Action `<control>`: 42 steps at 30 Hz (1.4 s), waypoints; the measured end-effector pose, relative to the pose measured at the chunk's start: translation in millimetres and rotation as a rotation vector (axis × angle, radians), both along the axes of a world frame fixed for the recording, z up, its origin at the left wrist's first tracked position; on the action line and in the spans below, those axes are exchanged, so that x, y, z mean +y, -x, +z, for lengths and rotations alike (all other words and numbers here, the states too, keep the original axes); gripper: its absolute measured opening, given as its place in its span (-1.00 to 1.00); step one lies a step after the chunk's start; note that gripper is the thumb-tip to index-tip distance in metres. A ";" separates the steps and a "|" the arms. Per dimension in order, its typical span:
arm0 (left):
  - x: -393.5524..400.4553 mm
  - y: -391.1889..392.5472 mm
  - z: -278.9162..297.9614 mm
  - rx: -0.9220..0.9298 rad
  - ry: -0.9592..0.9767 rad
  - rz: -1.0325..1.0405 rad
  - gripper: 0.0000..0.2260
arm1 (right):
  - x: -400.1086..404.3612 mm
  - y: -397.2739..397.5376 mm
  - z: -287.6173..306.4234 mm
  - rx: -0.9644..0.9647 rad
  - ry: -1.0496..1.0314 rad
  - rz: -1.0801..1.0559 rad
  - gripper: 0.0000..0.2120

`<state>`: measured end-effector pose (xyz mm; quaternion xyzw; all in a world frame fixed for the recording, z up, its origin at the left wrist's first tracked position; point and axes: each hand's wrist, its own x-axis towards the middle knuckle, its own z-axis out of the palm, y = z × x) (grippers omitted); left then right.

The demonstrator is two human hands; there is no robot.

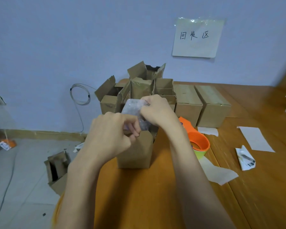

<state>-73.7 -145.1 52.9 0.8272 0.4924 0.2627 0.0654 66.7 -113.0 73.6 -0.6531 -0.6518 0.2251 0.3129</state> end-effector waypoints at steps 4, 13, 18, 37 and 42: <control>-0.4 1.3 2.9 -0.129 -0.022 -0.054 -0.84 | -2.3 -0.1 2.5 -0.137 0.198 0.114 -0.79; 4.3 -0.9 3.8 -0.373 -0.246 0.032 -0.82 | 13.9 15.8 12.4 -0.691 0.459 0.283 -0.81; 16.1 3.9 17.7 0.041 -0.097 0.155 -0.79 | 14.9 20.2 5.8 -0.709 0.422 0.323 -0.77; 67.9 -29.8 23.8 0.707 0.302 0.120 -0.69 | 33.1 28.4 7.4 -0.771 0.570 0.229 -0.76; 63.3 -18.5 20.0 0.359 0.297 0.037 -0.74 | 29.8 27.1 5.5 -0.759 0.511 0.248 -0.71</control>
